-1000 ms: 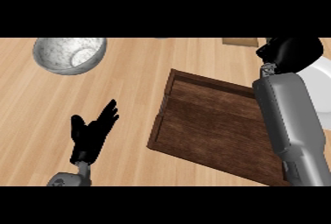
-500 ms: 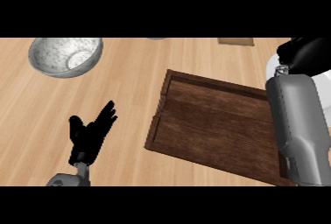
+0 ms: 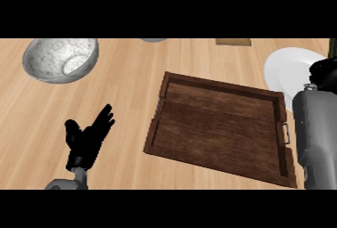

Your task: Pick the squash from the tray and place it in the plate

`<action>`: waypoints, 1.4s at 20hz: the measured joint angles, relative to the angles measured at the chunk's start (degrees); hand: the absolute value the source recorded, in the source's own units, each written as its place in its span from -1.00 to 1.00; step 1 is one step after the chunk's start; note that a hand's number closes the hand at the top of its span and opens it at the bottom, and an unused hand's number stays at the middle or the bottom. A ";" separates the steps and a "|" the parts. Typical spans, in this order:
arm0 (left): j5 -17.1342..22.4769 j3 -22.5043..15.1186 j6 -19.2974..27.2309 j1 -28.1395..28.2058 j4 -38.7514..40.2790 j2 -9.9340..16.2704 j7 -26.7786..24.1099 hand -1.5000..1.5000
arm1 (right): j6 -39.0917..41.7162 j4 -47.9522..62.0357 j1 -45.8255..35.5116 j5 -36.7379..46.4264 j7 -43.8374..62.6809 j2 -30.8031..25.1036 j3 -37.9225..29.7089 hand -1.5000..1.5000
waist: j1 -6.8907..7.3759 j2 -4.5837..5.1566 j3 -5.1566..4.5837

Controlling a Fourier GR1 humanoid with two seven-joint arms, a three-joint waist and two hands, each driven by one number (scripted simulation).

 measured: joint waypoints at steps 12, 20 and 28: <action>-0.02 0.10 0.21 1.06 -0.66 -0.25 0.41 0.00 | -11.61 14.57 -1.07 -5.45 -1.80 -5.52 -14.83 -1.00 | -0.77 -0.50 0.04; -0.25 0.14 0.30 0.75 -0.30 -0.64 0.13 0.00 | -14.20 28.85 -3.50 -22.98 -11.59 -10.19 -19.85 -1.00 | -1.01 -0.56 0.25; 0.22 1.05 -0.26 1.01 0.15 0.02 0.10 0.00 | -22.95 26.70 -3.52 -37.71 -30.14 -9.11 -19.58 -1.00 | -1.37 -0.78 0.30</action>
